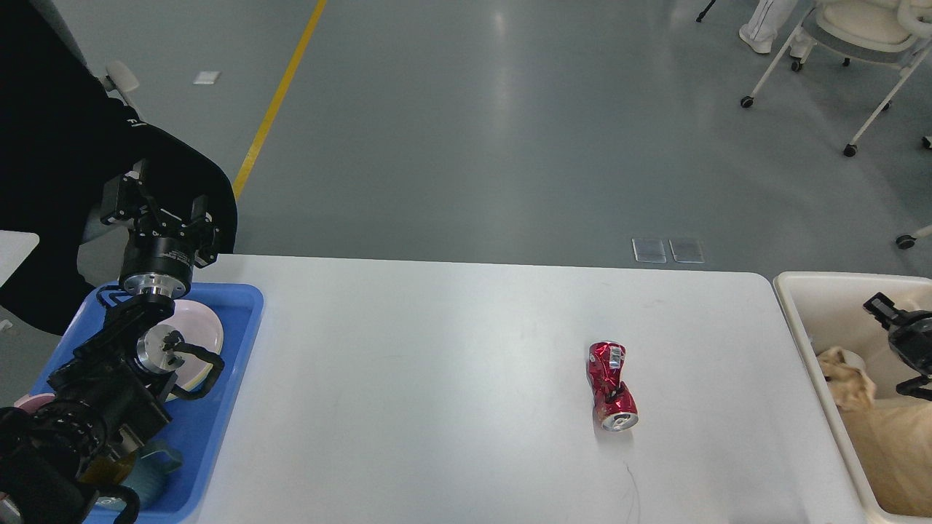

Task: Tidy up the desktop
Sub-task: 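Carry the crumpled paper to the white bin and release it, then move the right gripper back over the table toward the red can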

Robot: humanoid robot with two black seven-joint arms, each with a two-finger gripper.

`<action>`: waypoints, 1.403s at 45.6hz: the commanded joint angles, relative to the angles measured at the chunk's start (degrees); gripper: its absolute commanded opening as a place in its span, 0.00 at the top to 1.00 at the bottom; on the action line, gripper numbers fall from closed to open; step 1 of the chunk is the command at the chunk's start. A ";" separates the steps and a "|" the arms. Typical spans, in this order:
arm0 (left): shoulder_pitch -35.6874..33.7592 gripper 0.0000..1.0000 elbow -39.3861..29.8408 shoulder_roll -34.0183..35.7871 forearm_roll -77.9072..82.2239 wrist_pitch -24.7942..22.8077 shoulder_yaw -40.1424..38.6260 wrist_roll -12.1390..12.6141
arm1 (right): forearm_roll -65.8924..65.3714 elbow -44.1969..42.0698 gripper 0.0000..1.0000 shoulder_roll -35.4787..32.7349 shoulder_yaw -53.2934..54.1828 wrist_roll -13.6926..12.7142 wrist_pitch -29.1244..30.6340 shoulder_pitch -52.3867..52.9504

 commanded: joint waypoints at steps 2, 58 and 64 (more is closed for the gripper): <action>0.03 0.04 0.00 0.00 0.00 0.00 0.00 0.00 | -0.09 0.07 0.00 1.53 -0.33 0.08 0.11 0.56; 0.04 0.04 0.00 0.00 -0.01 0.00 0.00 0.00 | -1.05 59.91 0.00 25.44 -18.52 -0.18 15.76 56.36; 0.04 0.04 0.00 0.00 0.00 0.00 0.00 0.00 | -0.96 66.15 0.00 25.26 -18.43 -0.27 15.84 60.41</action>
